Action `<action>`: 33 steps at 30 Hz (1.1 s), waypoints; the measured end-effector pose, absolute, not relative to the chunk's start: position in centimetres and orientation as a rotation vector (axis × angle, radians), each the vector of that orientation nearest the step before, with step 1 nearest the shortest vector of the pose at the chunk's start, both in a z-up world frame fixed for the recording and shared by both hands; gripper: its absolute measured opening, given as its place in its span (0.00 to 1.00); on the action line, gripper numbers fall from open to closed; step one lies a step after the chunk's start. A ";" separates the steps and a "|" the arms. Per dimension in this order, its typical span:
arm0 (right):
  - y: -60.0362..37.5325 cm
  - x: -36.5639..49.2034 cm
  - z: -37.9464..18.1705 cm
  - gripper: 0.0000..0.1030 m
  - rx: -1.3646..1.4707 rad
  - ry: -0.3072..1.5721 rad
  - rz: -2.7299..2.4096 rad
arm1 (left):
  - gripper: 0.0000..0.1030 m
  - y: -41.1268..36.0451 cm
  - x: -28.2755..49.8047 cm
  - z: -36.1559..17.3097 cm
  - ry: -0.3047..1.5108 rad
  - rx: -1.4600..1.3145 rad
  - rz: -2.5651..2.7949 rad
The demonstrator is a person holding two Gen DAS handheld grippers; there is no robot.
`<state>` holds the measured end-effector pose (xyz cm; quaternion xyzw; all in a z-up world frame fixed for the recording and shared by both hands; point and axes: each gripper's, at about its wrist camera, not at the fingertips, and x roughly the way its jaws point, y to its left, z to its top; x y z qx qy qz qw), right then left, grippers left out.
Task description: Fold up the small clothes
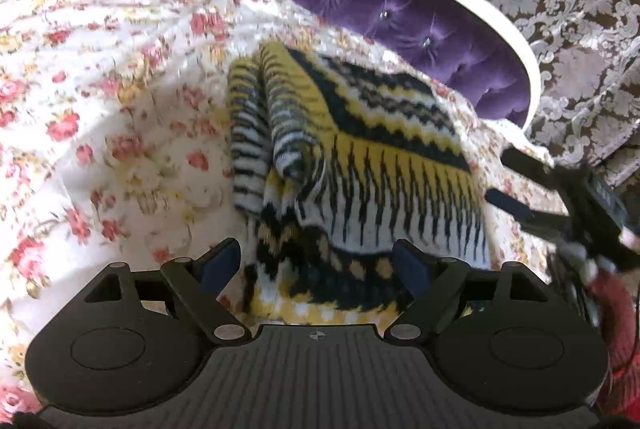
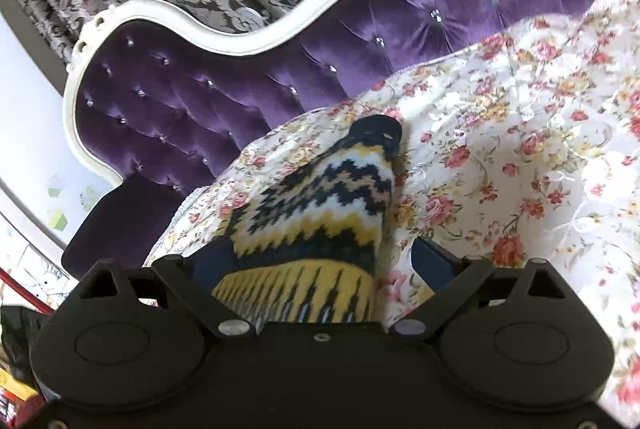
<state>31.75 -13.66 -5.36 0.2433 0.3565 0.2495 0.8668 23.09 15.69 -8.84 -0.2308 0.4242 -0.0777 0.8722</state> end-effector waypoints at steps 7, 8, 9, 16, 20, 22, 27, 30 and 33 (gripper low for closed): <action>-13.5 34.4 -8.2 0.94 0.625 0.785 0.571 | 0.82 15.1 23.5 -10.0 0.885 -0.501 -0.185; -13.4 34.7 -8.7 0.94 0.648 0.791 0.579 | 0.82 15.0 23.7 -10.1 0.883 -0.508 -0.194; -13.4 34.9 -9.1 0.94 0.666 0.797 0.589 | 0.82 14.9 23.9 -10.1 0.882 -0.521 -0.209; -12.0 35.0 -9.3 0.47 0.610 0.838 0.596 | 0.35 14.6 24.8 -10.4 0.902 -0.632 -0.314; -12.2 33.2 -7.5 0.47 0.578 0.854 0.573 | 0.35 14.3 23.7 -9.7 0.890 -0.670 -0.366; -12.6 31.6 -6.8 0.47 0.563 0.863 0.570 | 0.35 14.0 22.4 -9.3 0.894 -0.686 -0.396; -13.9 26.5 -6.0 0.47 0.551 0.902 0.556 | 0.35 12.0 17.9 -8.1 0.923 -0.667 -0.454; -14.8 23.1 -5.5 0.47 0.545 0.913 0.563 | 0.35 10.8 14.2 -7.3 0.945 -0.659 -0.478; -15.6 19.0 -5.1 0.47 0.539 0.919 0.580 | 0.35 9.5 10.3 -6.3 0.960 -0.642 -0.494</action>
